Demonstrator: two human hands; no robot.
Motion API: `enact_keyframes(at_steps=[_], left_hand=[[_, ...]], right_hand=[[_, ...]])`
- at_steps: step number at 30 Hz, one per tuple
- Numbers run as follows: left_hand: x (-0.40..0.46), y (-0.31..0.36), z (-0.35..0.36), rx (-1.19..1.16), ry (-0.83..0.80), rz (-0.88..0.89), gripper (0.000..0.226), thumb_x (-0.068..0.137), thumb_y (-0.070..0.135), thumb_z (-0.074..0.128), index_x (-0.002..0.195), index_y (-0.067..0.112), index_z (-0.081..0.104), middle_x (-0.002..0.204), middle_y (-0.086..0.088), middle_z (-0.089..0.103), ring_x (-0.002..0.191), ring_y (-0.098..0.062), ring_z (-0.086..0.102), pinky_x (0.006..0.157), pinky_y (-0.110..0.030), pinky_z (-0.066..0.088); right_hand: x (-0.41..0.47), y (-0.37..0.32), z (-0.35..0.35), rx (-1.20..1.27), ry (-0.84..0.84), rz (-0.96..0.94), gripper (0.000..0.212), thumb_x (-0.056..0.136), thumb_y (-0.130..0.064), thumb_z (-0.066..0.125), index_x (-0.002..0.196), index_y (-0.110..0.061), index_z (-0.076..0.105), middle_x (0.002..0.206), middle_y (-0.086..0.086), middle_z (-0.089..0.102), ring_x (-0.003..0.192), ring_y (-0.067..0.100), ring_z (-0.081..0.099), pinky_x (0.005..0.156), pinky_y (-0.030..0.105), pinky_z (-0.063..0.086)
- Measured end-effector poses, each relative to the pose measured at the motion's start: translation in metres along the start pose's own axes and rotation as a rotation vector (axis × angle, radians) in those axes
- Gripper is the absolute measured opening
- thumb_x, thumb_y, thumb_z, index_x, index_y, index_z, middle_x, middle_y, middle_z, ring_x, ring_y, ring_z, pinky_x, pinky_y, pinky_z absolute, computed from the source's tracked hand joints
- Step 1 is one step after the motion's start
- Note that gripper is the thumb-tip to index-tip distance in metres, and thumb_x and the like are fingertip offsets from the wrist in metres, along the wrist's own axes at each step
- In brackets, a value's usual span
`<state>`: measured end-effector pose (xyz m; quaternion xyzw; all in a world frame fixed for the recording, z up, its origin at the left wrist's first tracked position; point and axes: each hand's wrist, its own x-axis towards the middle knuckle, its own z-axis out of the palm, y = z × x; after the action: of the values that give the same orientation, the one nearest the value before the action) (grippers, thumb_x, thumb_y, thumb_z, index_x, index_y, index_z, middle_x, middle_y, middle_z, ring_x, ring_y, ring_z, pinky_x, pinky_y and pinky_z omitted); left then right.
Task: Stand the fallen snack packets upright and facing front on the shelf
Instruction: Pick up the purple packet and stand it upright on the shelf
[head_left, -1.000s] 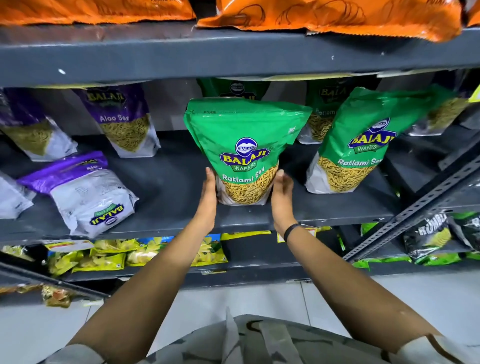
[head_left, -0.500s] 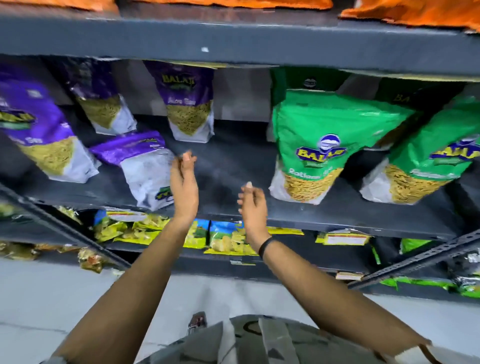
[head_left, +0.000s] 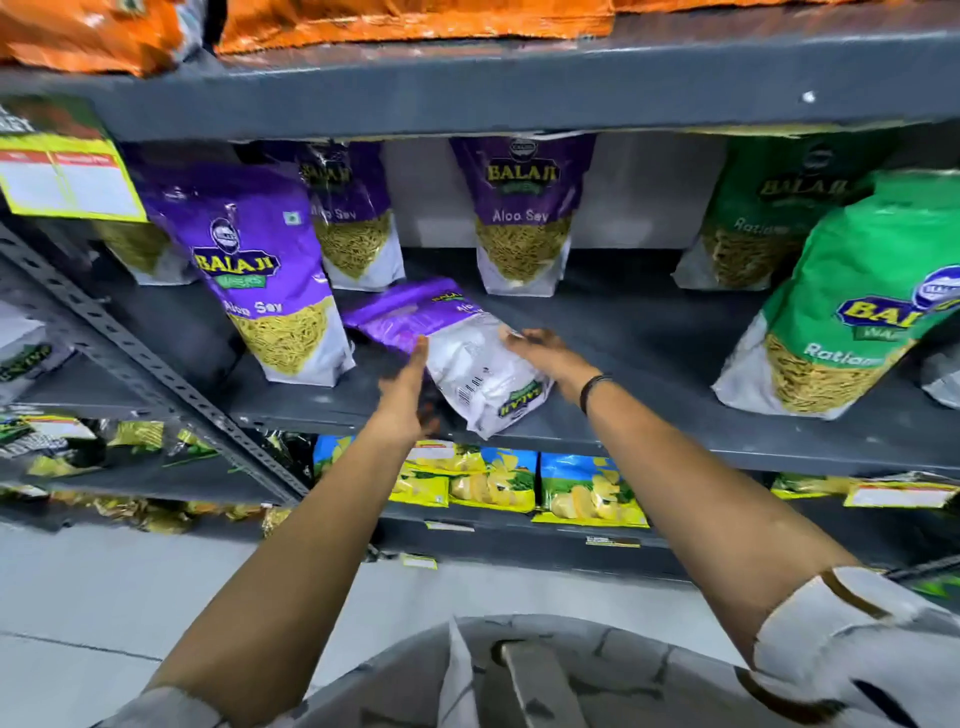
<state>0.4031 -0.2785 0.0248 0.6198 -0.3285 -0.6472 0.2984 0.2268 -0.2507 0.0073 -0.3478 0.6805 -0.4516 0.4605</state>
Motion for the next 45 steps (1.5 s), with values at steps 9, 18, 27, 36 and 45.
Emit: enact_keyframes(at_steps=[9,18,27,36,45], left_hand=[[0.008,-0.001,0.01,-0.183,-0.364,-0.221,0.038,0.082,0.041,0.065,0.102,0.009,0.063,0.104,-0.015,0.069,0.091,-0.031,0.065,0.075,-0.051,0.05],[0.016,0.01,0.008,-0.177,-0.484,0.286,0.036,0.079,-0.008,0.062,0.11,0.011,0.056,0.091,-0.001,0.072,0.082,-0.016,0.069,0.082,-0.038,0.056],[0.03,0.052,0.002,0.383,-0.605,0.472,0.054,0.073,-0.023,0.056,0.119,0.004,0.05,0.101,-0.005,0.068,0.102,-0.024,0.059,0.095,-0.036,0.046],[0.034,0.069,-0.005,0.546,-0.587,0.557,0.039,0.073,-0.011,0.067,0.108,0.005,0.06,0.086,0.013,0.075,0.087,-0.003,0.067,0.083,-0.019,0.055],[0.033,0.053,-0.012,0.347,-0.573,0.446,0.028,0.096,0.039,0.04,0.098,0.023,0.062,0.089,0.013,0.075,0.085,0.001,0.067,0.091,-0.035,0.043]], right_hand=[[-0.017,0.011,-0.009,0.113,-0.098,-0.066,0.042,0.084,-0.018,0.068,0.123,-0.012,0.056,0.115,0.003,0.066,0.096,0.012,0.065,0.081,0.021,0.054],[-0.036,0.008,-0.029,0.215,-0.081,-0.236,0.074,0.072,0.01,0.071,0.138,-0.008,0.041,0.139,0.013,0.053,0.125,0.024,0.054,0.104,0.037,0.047],[-0.036,0.005,-0.026,0.013,0.084,-0.257,0.076,0.057,0.018,0.078,0.124,0.002,0.046,0.128,0.026,0.057,0.114,0.03,0.056,0.102,0.054,0.045],[-0.035,-0.004,-0.031,0.036,0.03,-0.248,0.086,0.059,0.005,0.083,0.132,-0.009,0.041,0.131,0.014,0.059,0.122,0.028,0.055,0.106,0.049,0.044],[-0.045,0.019,-0.004,0.081,0.477,-0.302,0.086,0.061,-0.014,0.086,0.134,-0.008,0.041,0.128,0.009,0.049,0.113,0.018,0.05,0.098,0.028,0.043]])
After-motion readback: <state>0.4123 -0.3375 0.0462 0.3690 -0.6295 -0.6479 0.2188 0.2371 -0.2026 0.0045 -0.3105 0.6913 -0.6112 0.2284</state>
